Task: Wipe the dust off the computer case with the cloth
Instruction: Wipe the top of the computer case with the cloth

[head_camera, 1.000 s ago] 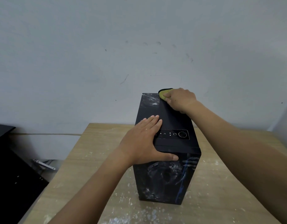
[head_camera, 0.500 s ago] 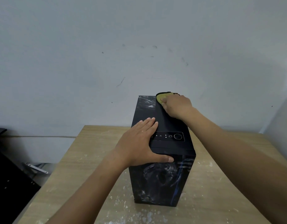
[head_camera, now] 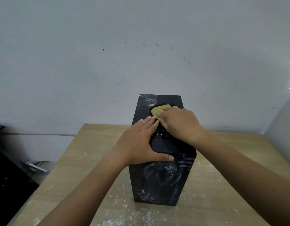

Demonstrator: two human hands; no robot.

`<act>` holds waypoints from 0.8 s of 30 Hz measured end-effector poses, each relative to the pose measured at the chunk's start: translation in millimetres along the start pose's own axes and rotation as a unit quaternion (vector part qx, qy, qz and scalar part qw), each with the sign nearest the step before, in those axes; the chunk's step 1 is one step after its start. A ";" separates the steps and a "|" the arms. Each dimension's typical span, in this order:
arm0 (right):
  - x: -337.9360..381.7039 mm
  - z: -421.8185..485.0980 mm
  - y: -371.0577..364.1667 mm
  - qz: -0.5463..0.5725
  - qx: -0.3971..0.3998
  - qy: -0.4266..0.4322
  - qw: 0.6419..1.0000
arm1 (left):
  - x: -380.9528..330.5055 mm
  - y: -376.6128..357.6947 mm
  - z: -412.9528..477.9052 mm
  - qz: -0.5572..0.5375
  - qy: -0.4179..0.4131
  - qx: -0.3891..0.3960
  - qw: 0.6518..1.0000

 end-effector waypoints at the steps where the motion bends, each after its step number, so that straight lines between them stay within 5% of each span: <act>1: -1.6 4.5 -2.0 0.003 0.002 -0.001 1.000 | 0.3 0.0 0.0 0.000 0.001 0.001 1.000; 24: -38.0 94.1 -12.1 0.026 0.043 -0.121 0.991 | -0.2 3.0 -0.7 -0.003 0.000 0.008 1.000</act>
Point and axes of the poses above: each hand's wrist, its own z-axis towards the middle knuckle, its own y-axis out of the back of the hand, x = y × z, the point moved 7 cm from there along z, towards the middle knuckle, and after that the axes turned 9 degrees about z, right-handed, at the moved point
